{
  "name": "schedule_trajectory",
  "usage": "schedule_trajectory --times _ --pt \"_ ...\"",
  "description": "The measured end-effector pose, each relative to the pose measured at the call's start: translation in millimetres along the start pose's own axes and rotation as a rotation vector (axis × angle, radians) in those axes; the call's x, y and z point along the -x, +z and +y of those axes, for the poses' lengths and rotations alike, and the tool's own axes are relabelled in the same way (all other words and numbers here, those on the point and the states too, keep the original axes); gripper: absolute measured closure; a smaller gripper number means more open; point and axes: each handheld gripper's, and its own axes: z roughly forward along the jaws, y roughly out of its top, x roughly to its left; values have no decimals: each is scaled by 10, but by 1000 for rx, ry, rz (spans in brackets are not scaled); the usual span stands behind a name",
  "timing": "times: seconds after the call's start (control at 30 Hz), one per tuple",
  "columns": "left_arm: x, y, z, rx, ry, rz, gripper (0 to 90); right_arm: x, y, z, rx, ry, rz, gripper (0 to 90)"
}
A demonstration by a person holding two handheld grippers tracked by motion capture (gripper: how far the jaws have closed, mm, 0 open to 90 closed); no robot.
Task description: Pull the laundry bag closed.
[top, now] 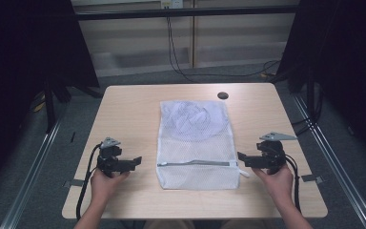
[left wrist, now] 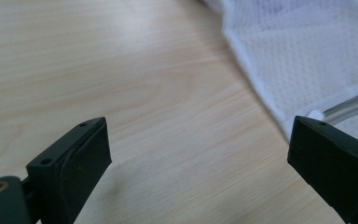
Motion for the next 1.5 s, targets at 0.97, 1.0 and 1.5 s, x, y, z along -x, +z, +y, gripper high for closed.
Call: schedule_trajectory --times 0.97,1.0,1.5 --pt "113 -55 31 7 65 -168 77 -795 333 395 -73 -89 138 137" --pt "113 -55 31 7 65 -168 78 -814 345 403 -75 -94 140 137" --pt "118 -55 60 -40 36 -210 89 -1008 523 455 -97 -89 171 139"
